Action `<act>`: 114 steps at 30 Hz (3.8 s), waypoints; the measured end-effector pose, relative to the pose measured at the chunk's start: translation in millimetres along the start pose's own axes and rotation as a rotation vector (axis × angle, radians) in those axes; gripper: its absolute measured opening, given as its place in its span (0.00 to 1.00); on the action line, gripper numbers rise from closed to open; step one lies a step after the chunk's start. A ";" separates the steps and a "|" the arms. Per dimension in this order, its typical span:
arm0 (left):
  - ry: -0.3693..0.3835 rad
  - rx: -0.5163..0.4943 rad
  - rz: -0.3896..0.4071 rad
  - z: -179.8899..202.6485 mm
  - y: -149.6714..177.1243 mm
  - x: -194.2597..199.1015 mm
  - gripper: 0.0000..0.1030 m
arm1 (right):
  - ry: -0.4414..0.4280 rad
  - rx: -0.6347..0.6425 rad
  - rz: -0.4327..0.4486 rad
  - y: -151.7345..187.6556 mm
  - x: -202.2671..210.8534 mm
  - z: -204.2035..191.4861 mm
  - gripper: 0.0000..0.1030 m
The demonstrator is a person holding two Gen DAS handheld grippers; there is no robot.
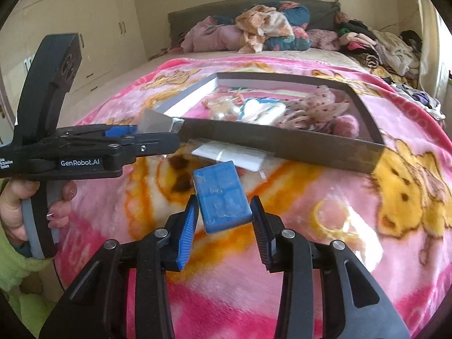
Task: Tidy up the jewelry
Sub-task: 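Grasp the clear earring card with the left tool while the right tool grasps the small blue box, then carry the earring card and blue box over the grey box with both tools, then open the left tool dropping the earring card while the right tool releases the blue box, then grasp the clear plastic packet with the left tool while the right tool grasps the yellow rings bag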
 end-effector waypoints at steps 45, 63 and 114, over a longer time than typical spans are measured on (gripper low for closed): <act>0.039 -0.059 0.052 43.7 -93.1 -37.4 0.59 | 0.078 -0.145 0.102 -36.1 29.4 77.0 0.31; 0.040 -0.040 0.007 39.5 -114.1 -71.4 0.59 | 0.140 -0.178 0.089 -76.8 6.4 117.0 0.31; 0.028 -0.021 0.031 48.4 -66.8 -35.6 0.86 | 0.130 -0.191 0.107 -5.9 47.9 89.6 0.62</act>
Point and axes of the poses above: each gripper's, at about its wrist camera, not at the fingertips, and x roughly against the way its jaws point, z to its right, y to its underside, the point moved 2 cm from there along -x, roughly the way its jaws point, and after that the axes turned 12 degrees about -z, right-handed, at the moved point
